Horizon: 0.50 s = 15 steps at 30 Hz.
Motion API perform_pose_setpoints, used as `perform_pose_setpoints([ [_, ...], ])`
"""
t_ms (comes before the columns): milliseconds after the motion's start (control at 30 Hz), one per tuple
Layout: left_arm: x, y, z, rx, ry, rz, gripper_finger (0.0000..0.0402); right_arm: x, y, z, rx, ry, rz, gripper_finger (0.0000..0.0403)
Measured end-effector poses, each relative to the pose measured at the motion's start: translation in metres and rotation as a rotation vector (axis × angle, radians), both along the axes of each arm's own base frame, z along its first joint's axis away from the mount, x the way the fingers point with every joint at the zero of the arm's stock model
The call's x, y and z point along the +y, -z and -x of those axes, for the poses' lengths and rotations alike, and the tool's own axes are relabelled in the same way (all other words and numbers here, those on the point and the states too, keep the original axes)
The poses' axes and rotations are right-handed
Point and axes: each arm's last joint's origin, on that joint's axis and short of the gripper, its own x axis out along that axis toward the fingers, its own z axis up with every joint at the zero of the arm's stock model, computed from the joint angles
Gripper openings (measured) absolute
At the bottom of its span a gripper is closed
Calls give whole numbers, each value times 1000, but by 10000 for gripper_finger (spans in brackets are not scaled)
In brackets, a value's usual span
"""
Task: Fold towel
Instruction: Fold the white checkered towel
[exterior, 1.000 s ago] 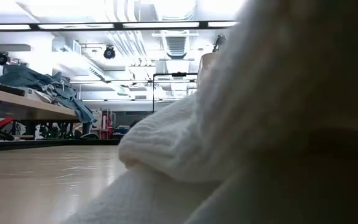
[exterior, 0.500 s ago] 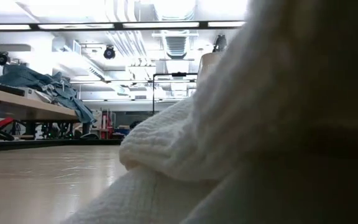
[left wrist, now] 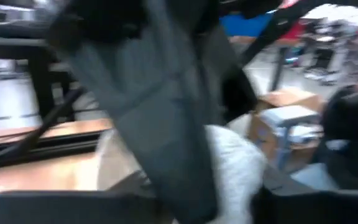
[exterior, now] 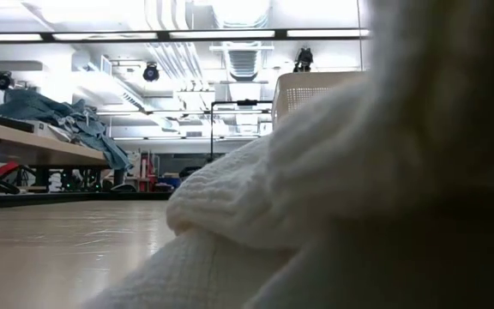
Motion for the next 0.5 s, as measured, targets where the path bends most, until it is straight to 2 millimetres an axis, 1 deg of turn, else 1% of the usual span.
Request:
perform_pose_setpoints([
  [100, 2, 1, -1, 18, -119, -22, 35, -3, -1, 2, 3, 41, -27, 13],
  [133, 3, 2, 0, 19, -163, -20, 18, -5, -2, 3, 0, 63, -30, 19],
  [233, 5, 0, 3, 12, -314, -15, 10, -10, -12, 13, -51, 163, -39, 41],
  [367, 3, -1, 10, -10, -480, -40, 3, -15, -22, 33, -89, 268, -58, 67],
  [433, 0, -1, 16, -24, -567, -96, 2, -16, -26, 43, -92, 289, -120, 77],
  [500, -3, -5, 21, -53, -642, -128, 2, -15, -29, 54, -99, 312, -193, 85],
])
